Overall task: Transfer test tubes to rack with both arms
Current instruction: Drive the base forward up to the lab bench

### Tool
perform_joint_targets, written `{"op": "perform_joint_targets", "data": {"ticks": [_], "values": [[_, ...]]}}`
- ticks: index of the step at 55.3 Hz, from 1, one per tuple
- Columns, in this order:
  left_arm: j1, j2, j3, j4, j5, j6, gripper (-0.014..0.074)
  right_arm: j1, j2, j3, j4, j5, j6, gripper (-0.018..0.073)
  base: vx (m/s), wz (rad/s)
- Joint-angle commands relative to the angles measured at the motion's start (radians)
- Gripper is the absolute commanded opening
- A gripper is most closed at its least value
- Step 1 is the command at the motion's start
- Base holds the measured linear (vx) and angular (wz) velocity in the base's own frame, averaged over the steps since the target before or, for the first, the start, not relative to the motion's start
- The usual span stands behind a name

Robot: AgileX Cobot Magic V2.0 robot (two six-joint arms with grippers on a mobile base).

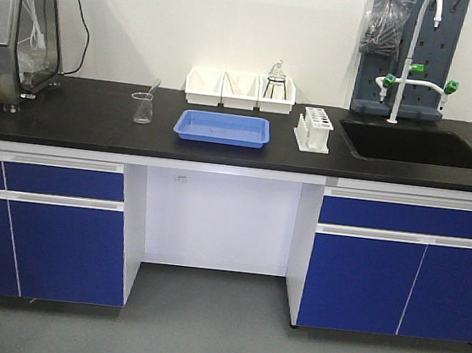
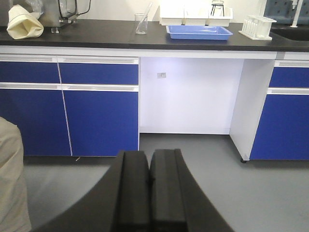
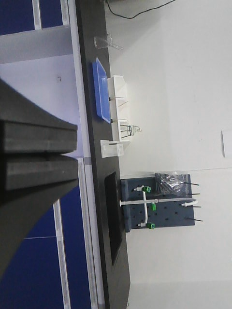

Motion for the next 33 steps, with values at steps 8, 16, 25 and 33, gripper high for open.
{"op": "perform_joint_targets", "data": {"ticks": [8,16,25,33], "values": [[0.0,0.021,0.024,-0.004,-0.075,-0.006,-0.0007,-0.001,-0.001,0.005,-0.003,-0.078,-0.005,0.001,0.0,0.0],[0.0,0.021,0.024,-0.004,-0.075,-0.006,-0.0007,-0.001,-0.001,0.005,-0.003,-0.078,-0.005,0.001,0.0,0.0],[0.0,0.021,0.024,-0.004,-0.075,-0.006,-0.0007,-0.001,-0.001,0.005,-0.003,-0.079,-0.005,0.001,0.0,0.0],[0.0,0.021,0.024,-0.004,-0.075,-0.006,-0.0007,-0.001,-0.001,0.005,-0.003,-0.079,-0.005,0.001,0.0,0.0]]}}
